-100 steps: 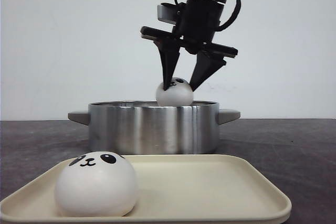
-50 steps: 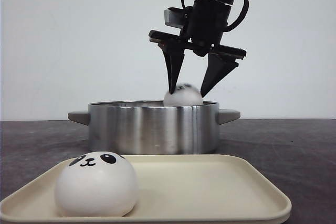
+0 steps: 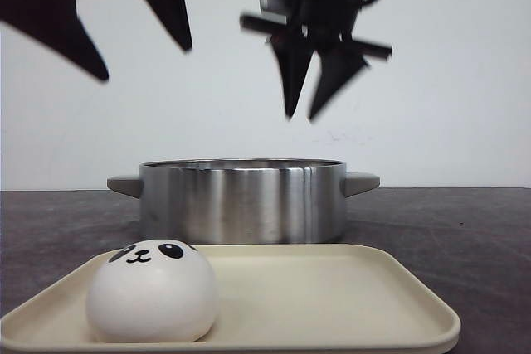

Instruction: Steam buns

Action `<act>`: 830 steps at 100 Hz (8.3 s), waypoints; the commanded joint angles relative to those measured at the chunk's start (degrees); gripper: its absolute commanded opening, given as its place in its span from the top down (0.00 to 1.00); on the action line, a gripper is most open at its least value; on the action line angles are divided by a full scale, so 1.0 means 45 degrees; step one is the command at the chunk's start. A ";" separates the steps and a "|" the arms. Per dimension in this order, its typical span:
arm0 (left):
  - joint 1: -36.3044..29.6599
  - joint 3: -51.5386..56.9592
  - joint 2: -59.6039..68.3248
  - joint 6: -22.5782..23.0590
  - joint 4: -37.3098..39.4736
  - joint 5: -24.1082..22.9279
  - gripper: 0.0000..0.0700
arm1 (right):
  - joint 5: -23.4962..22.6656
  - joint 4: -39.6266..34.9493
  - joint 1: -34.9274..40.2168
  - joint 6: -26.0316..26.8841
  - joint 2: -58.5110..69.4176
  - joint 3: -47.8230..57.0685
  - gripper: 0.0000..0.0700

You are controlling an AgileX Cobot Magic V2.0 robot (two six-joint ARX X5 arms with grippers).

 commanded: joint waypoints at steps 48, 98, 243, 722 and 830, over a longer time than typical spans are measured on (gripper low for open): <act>-0.2011 -0.0831 0.0835 -0.1297 0.0835 0.0238 0.16 | 0.0039 0.0573 0.1326 -0.0262 -0.4138 0.3429 1.00; -0.2336 -0.0831 0.3060 -0.1540 0.0612 0.1336 0.16 | 0.0044 0.0923 0.1909 -0.0131 -0.7038 0.3429 1.00; -0.2739 -0.0835 0.5323 -0.1452 -0.0262 0.1486 0.16 | -0.0845 0.0588 0.2812 0.0272 -0.8476 0.3429 1.00; 0.1180 0.0738 -0.8388 -0.0491 -0.2001 -0.2453 1.00 | -0.0209 1.3493 -0.4673 -0.3036 -2.0560 -1.9511 0.99; 0.1180 0.0738 -0.8388 -0.0491 -0.2001 -0.2453 1.00 | -0.0311 0.9874 -0.6960 -0.3269 -2.3372 -2.2085 0.99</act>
